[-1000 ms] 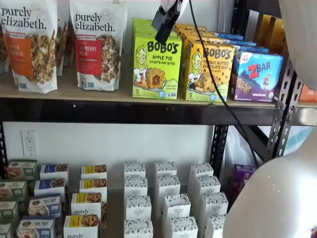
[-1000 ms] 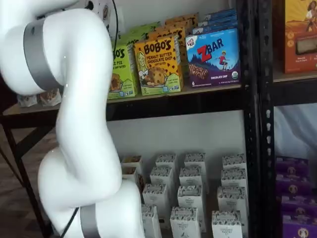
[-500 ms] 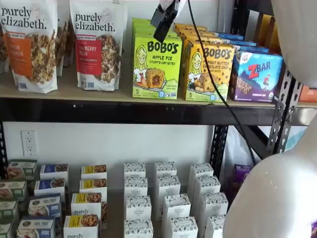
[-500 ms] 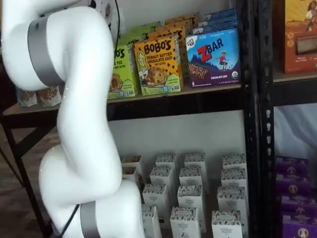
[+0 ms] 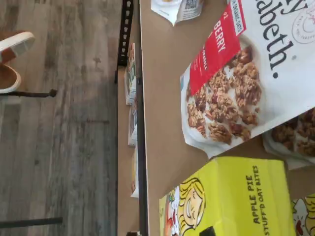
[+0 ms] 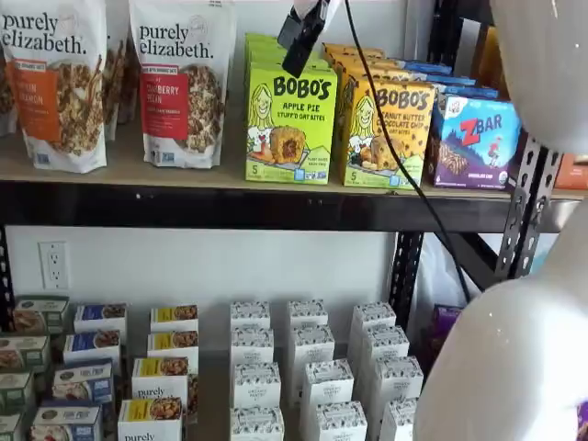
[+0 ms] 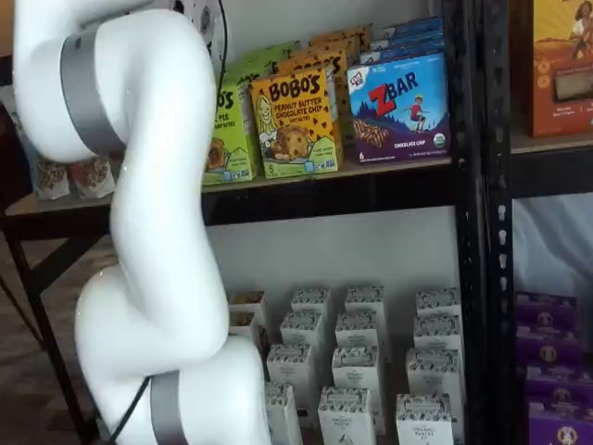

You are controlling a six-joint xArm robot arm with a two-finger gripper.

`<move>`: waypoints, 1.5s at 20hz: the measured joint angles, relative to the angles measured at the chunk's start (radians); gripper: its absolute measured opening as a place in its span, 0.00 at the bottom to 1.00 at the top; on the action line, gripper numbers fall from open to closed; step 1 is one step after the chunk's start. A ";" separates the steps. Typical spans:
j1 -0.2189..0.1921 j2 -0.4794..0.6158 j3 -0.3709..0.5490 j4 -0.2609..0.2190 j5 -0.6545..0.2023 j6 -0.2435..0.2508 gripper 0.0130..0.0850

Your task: Pick the green box on the top shelf, the fourth from the left

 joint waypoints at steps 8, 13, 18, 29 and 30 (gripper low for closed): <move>0.002 0.038 -0.042 -0.013 0.026 0.000 1.00; -0.002 0.075 -0.085 -0.015 0.069 -0.002 1.00; -0.006 0.102 -0.113 -0.024 0.080 -0.007 1.00; 0.017 0.126 -0.130 -0.069 0.095 0.006 1.00; 0.021 0.126 -0.126 -0.075 0.093 0.009 1.00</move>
